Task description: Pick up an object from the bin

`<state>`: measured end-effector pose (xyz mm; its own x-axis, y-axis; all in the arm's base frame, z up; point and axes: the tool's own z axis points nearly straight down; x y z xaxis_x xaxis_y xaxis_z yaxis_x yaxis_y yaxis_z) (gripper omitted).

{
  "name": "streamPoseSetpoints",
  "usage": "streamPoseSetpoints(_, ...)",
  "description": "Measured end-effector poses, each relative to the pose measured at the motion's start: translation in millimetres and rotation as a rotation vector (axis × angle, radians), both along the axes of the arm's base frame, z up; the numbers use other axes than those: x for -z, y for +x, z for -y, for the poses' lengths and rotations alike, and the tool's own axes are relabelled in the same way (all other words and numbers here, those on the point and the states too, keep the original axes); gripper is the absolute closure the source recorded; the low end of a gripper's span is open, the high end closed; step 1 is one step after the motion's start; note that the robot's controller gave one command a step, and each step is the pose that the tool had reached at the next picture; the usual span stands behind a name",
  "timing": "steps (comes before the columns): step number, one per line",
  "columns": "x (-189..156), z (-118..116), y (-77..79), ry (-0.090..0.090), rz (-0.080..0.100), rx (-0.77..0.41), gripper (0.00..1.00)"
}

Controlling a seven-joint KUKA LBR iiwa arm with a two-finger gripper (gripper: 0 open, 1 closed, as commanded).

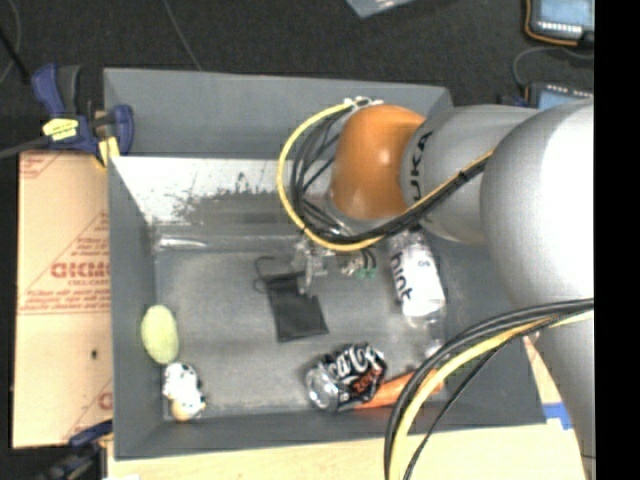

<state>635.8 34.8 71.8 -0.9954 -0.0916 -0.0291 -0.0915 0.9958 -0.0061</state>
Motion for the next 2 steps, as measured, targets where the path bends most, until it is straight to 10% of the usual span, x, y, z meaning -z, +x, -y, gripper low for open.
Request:
streamPoseSetpoints(1,0,0,0.0,0.000,0.000,0.000,1.00)
streamPoseSetpoints(2,-196,-1,-9.4,0.002,0.003,0.033,1.00)
